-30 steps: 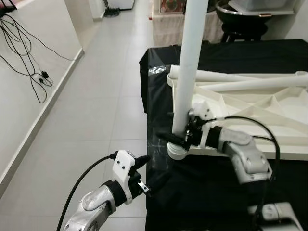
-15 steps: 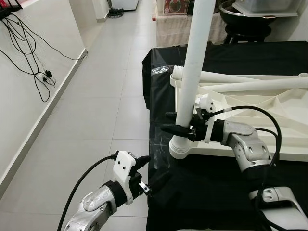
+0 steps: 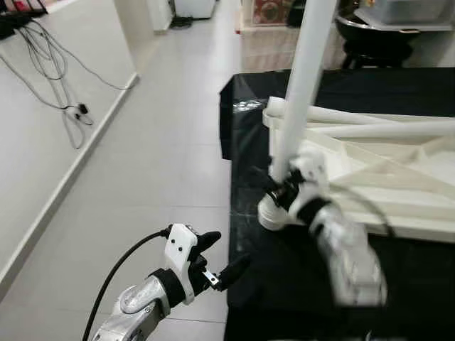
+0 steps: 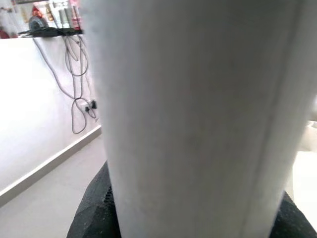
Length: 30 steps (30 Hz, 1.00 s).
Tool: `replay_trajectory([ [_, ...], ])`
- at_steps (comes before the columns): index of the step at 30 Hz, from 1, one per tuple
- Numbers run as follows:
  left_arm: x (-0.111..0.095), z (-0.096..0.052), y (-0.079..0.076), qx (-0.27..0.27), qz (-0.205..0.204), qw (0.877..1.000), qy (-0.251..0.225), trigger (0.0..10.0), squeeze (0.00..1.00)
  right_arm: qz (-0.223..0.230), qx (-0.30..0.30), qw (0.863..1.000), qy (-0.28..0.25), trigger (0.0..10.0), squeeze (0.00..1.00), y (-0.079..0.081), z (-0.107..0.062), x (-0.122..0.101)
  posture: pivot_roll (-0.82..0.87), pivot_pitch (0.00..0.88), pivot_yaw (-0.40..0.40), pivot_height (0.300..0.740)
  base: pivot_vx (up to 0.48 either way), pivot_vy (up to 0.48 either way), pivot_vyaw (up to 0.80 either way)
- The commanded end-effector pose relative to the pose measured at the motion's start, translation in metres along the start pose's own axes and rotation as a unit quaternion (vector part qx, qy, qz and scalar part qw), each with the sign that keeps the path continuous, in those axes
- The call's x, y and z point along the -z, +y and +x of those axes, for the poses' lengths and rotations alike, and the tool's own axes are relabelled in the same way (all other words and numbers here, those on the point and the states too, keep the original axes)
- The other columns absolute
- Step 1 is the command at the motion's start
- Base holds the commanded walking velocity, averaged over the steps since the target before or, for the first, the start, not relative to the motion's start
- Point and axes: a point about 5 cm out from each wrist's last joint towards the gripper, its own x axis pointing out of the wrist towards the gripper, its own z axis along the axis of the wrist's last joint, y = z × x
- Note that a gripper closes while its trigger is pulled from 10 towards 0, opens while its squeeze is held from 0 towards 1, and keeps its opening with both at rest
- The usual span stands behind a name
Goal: Building children table
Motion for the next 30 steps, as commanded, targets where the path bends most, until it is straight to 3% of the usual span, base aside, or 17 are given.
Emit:
replay_trajectory([
  [1,0.001,-0.001,0.001,0.007,-0.006,1.0,0.005,10.0,0.0,0.003,0.013,0.997,0.071,0.0,0.0,-0.003,-0.006,0.027,-0.08,0.161,0.064,0.74,0.0,0.0,0.0],
  [7,0.001,0.0,0.003,0.007,-0.006,1.0,0.006,10.0,0.0,0.007,0.019,0.997,0.068,0.0,0.0,-0.007,0.005,0.026,-0.07,0.152,0.061,0.74,0.0,0.0,0.0],
  [8,0.001,0.0,0.004,0.002,-0.004,1.0,0.004,10.0,0.0,0.004,0.017,0.997,0.07,3.6,0.0,-0.005,0.008,0.026,-0.07,0.148,0.064,0.74,0.0,0.0,0.0],
  [9,0.001,0.0,0.006,-0.001,-0.002,1.0,0.004,10.0,0.0,0.019,-0.016,0.998,0.058,10.0,0.0,0.001,0.012,0.022,-0.05,0.144,0.064,0.74,0.0,0.0,0.0],
  [10,0.001,0.0,0.006,-0.001,-0.002,1.0,0.004,10.0,0.0,0.019,-0.016,0.998,0.058,10.0,0.0,0.001,0.012,0.022,-0.05,0.144,0.064,0.74,0.0,0.0,0.0],
  [11,0.001,0.0,0.006,-0.002,-0.001,1.0,0.005,10.0,0.0,0.036,-0.059,0.997,0.045,10.0,1.0,0.005,0.017,0.016,-0.05,0.144,0.065,0.74,0.0,0.0,0.0],
  [14,0.001,0.0,0.006,-0.002,0.0,1.0,0.006,10.0,0.0,0.047,-0.089,0.994,0.035,10.0,1.0,0.007,0.02,0.012,-0.05,0.144,0.065,0.74,0.0,0.0,0.0],
  [16,0.001,0.0,0.006,0.0,0.001,1.0,0.008,10.0,0.0,0.043,-0.181,0.982,0.016,10.0,1.0,0.006,0.025,-0.004,-0.05,0.135,0.063,0.74,0.0,0.0,0.0],
  [17,0.001,0.001,0.005,0.001,0.001,1.0,0.008,10.0,0.0,0.026,-0.22,0.975,0.012,10.0,0.93,0.001,0.028,-0.011,-0.04,0.135,0.063,0.74,0.0,0.0,0.0],
  [18,0.001,0.002,0.004,0.002,0.001,1.0,0.009,10.0,0.0,0.018,-0.255,0.967,0.013,10.0,0.0,-0.004,0.03,-0.017,-0.04,0.135,0.057,0.74,0.0,0.0,0.0],
  [20,0.001,0.002,0.004,0.002,0.001,1.0,0.009,10.0,0.0,0.018,-0.255,0.967,0.013,10.0,0.0,-0.004,0.03,-0.017,-0.04,0.135,0.057,0.74,0.0,0.0,0.0],
  [23,0.002,0.003,0.002,0.002,0.003,1.0,0.009,10.0,0.0,-0.027,-0.367,0.929,0.032,10.0,0.0,-0.01,0.033,-0.023,-0.03,0.132,0.053,0.74,0.0,0.0,0.0],
  [24,0.002,0.003,0.002,0.002,0.003,1.0,0.009,10.0,0.0,-0.027,-0.367,0.929,0.032,10.0,0.0,-0.01,0.033,-0.023,-0.03,0.132,0.053,0.74,0.0,0.0,0.0],
  [25,0.002,0.003,0.001,0.002,0.007,1.0,0.01,10.0,0.0,-0.032,-0.407,0.912,0.045,10.0,0.0,-0.01,0.033,-0.023,-0.02,0.128,0.05,0.74,0.0,0.0,0.0],
  [26,0.002,0.003,0.001,0.002,0.007,1.0,0.01,10.0,0.0,-0.032,-0.407,0.912,0.045,10.0,0.0,-0.01,0.033,-0.023,-0.02,0.128,0.05,0.74,0.0,0.0,0.0],
  [28,0.003,0.004,0.0,0.001,0.02,1.0,0.014,10.0,0.0,-0.046,-0.441,0.894,0.063,10.0,0.0,-0.012,0.036,-0.019,0.0,0.119,0.043,0.74,0.0,0.0,0.0],
  [30,0.003,0.004,-0.001,0.0,0.028,0.999,0.016,10.0,0.0,-0.05,-0.447,0.89,0.07,10.0,0.0,-0.013,0.038,-0.017,0.0,0.117,0.04,0.74,0.0,0.0,0.0],
])
